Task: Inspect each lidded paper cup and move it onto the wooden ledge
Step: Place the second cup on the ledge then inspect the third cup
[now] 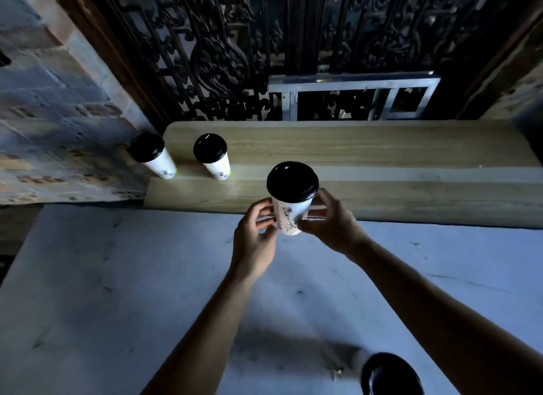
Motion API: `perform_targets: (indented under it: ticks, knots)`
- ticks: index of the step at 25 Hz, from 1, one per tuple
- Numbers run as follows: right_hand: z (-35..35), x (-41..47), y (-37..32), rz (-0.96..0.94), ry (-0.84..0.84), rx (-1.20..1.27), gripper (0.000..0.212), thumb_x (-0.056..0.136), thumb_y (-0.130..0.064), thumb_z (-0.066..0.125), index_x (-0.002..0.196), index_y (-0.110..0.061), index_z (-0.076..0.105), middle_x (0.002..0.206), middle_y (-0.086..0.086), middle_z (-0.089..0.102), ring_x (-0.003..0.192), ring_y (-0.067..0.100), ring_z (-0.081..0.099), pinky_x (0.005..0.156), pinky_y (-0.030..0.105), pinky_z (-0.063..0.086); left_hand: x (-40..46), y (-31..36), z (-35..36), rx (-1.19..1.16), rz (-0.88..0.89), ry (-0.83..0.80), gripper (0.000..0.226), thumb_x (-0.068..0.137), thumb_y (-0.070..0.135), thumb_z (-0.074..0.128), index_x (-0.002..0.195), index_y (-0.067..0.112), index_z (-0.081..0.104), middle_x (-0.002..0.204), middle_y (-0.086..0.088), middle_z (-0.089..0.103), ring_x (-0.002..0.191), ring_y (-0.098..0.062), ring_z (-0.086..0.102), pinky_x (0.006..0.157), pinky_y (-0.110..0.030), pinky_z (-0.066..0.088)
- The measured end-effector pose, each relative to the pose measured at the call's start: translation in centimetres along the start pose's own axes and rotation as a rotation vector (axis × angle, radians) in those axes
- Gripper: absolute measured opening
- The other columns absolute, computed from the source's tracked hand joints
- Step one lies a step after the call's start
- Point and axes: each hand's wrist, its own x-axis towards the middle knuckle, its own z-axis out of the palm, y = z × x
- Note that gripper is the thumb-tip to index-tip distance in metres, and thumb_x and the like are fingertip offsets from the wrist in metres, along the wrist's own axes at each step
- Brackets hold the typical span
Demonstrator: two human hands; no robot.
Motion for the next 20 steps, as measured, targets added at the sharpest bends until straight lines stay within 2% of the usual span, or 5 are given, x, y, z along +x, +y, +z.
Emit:
perform_targets:
  ticks: [3,6,9,15,20]
  knots:
    - [1.1,7.3,0.9,0.015,0.052,-0.038,0.061,0.079,-0.013,0.08,0.134,-0.019,0.054,0.121,-0.008,0.067,0.106,0.008,0.069,0.077,0.018,0.053,8.5,-2.2,1.4,-0.114,-0.081,-0.073,0.05,0.089,-0.021,0.044,0.112,0.02,0.061,0.112,-0.001,0.069,0.111,-0.017,0.068,0.097,-0.029,0.053]
    - [1.5,13.0,1.5,0.008,0.104,-0.078,0.063,0.082,-0.008,0.073,0.14,-0.016,0.049,0.125,-0.005,0.065,0.105,0.004,0.064,0.063,0.001,0.045,14.8,-2.8,2.8,-0.163,-0.118,-0.12,0.061,0.088,-0.026,0.037,0.104,0.029,0.058,0.117,-0.002,0.065,0.113,-0.018,0.064,0.102,-0.033,0.049]
    - [2.4,17.6,3.0,0.041,0.152,-0.093,0.065,0.081,-0.006,0.07,0.142,-0.015,0.048,0.123,-0.003,0.068,0.107,0.007,0.066,0.061,0.001,0.046,19.7,-4.5,3.7,-0.174,-0.12,-0.161,0.063,0.087,-0.027,0.038,0.103,0.031,0.056,0.121,-0.002,0.062,0.118,-0.019,0.062,0.106,-0.036,0.047]
    - [4.9,21.4,5.0,0.067,0.156,-0.084,0.062,0.079,0.004,0.067,0.136,-0.009,0.05,0.113,-0.005,0.065,0.102,0.008,0.065,0.062,-0.001,0.044,23.0,-7.8,4.4,-0.117,-0.055,-0.083,0.053,0.084,-0.022,0.054,0.117,0.019,0.051,0.123,-0.005,0.063,0.118,-0.025,0.063,0.098,-0.033,0.052]
    - [6.8,22.3,6.4,0.077,0.109,-0.03,0.067,0.077,0.007,0.064,0.14,-0.01,0.048,0.129,0.004,0.066,0.119,0.014,0.065,0.07,-0.001,0.047,22.9,-9.3,3.9,-0.171,-0.147,-0.065,0.053,0.086,-0.026,0.047,0.124,0.011,0.05,0.129,-0.012,0.06,0.122,-0.02,0.059,0.107,-0.039,0.048]
